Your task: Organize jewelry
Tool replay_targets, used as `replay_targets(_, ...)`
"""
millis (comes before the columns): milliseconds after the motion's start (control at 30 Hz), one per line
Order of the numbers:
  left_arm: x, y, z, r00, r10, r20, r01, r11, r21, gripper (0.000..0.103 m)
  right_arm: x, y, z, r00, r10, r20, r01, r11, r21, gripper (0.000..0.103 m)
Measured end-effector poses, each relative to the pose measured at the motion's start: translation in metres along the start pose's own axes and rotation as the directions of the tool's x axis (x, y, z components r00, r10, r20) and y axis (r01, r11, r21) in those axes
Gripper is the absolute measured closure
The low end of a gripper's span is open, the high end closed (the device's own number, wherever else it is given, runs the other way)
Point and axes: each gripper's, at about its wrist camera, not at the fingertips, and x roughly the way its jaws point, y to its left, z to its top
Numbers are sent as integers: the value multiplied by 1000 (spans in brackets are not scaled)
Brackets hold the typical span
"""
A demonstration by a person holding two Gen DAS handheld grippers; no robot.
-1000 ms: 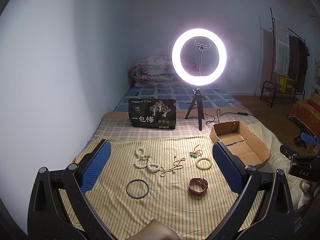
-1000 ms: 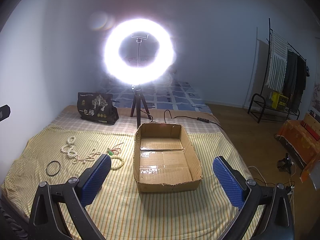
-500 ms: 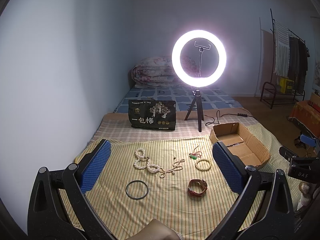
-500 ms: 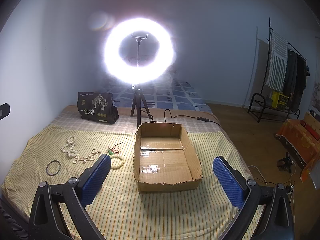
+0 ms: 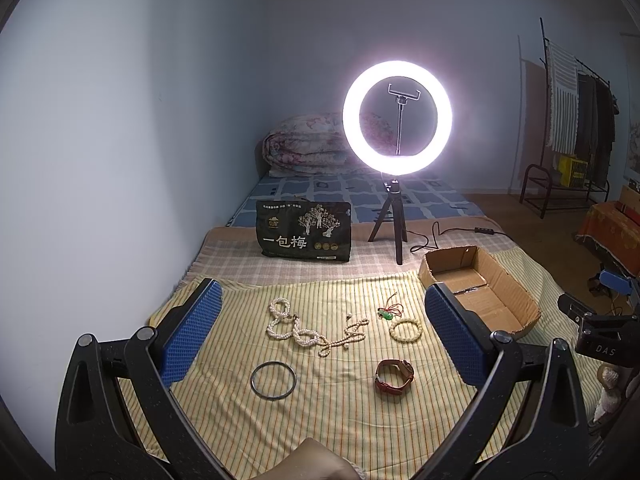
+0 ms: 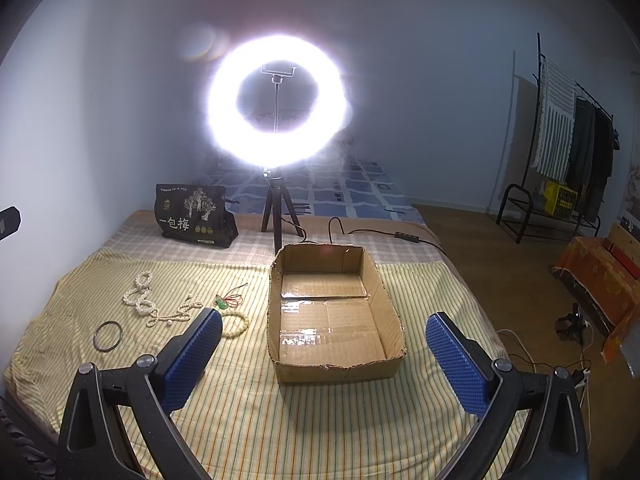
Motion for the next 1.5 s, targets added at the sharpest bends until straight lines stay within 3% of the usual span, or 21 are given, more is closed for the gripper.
replay_targets(867,-1,-2,2,1000,3,-6,-3,1000,6,0,1,-1,-2,1000,6,-12,-6,1000,0,0)
replay_targets(1500,23,14,-12,996,40,-82,-39,999,8,0,15,13,-2,997,28,-69,-30,999,-26,0)
